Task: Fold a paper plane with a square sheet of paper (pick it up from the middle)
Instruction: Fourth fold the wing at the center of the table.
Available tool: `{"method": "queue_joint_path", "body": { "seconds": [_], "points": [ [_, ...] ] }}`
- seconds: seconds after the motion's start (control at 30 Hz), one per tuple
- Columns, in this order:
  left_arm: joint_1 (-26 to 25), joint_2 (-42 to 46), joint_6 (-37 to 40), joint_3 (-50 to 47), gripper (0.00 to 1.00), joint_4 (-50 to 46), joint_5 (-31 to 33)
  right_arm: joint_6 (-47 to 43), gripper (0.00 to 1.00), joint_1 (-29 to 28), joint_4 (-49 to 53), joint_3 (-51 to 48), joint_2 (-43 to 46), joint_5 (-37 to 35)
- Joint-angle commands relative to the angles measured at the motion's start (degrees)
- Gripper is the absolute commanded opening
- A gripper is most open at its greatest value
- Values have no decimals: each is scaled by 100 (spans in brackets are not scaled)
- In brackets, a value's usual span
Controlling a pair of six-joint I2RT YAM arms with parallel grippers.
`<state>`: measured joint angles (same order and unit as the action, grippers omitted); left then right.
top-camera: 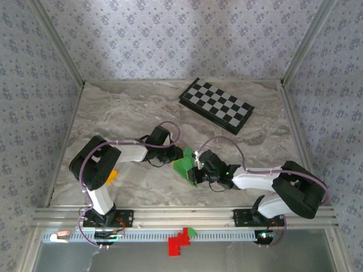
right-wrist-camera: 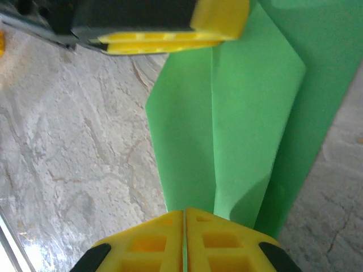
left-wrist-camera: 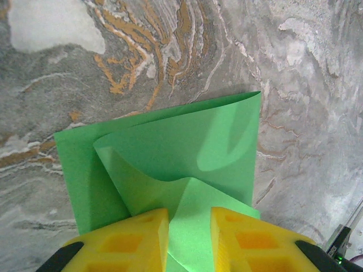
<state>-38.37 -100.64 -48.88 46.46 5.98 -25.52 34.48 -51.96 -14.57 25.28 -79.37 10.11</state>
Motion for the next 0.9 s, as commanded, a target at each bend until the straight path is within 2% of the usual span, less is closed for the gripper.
{"method": "queue_joint_path", "body": {
  "seconds": [0.0, 0.87],
  "points": [
    [-47, -149, 112, 75, 27, -352, 73, 112, 10, -54, -93, -136, -53, 44],
    [-48, -149, 141, 92, 27, -440, 135, 482, 7, -297, 53, -477, -312, -182]
  ]
}}
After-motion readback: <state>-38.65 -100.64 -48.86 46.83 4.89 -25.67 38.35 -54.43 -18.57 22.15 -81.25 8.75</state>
